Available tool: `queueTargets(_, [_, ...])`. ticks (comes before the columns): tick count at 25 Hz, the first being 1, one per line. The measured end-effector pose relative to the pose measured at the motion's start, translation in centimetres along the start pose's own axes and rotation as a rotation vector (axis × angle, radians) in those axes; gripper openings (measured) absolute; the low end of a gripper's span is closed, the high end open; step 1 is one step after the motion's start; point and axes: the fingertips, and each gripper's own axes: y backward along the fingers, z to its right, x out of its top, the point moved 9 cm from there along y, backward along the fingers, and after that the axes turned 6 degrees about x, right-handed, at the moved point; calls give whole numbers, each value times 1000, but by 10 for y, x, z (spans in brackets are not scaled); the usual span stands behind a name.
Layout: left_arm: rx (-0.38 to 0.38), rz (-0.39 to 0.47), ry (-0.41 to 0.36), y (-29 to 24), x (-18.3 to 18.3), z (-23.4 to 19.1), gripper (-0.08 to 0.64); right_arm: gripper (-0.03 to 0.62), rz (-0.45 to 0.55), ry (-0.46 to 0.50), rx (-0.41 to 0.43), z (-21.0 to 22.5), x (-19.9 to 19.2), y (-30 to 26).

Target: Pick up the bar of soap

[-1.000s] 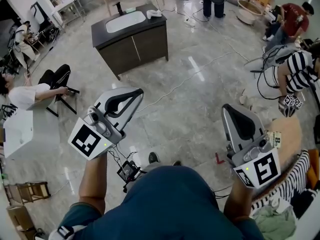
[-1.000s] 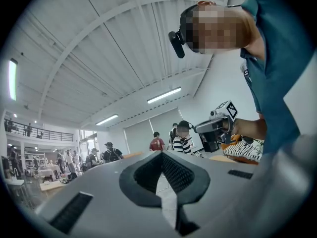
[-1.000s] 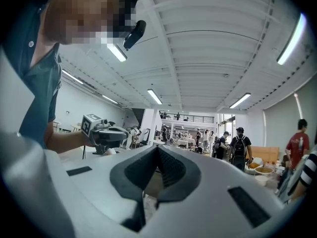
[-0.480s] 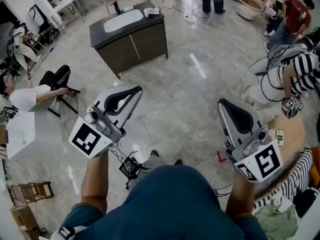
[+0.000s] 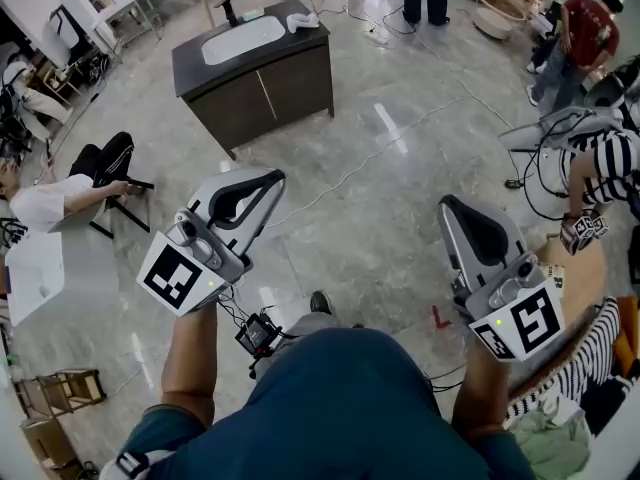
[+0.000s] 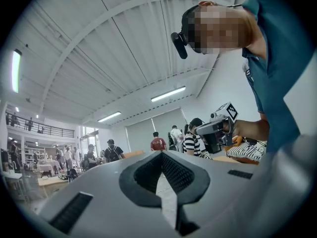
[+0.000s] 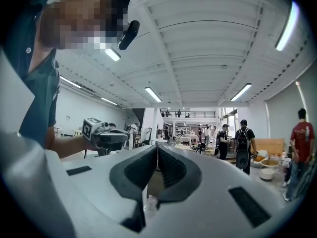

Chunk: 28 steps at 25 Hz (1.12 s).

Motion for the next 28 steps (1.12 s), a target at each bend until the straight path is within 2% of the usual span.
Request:
queueTargets(7, [-28, 26, 11, -19, -13, -72, 3, 15, -16, 21, -43, 26, 8, -63])
queueTargets(13, [-40, 35, 27, -33, -32, -117, 3, 15, -29, 28, -75, 45, 5, -104])
queueTargets(20, [-22, 21, 39, -59, -46, -150, 3, 15, -48, 23, -58, 83, -1, -136])
queueTargets(28, [35, -11, 26, -125, -54, -174, 3, 15, -16, 6, 11, 167, -20, -165])
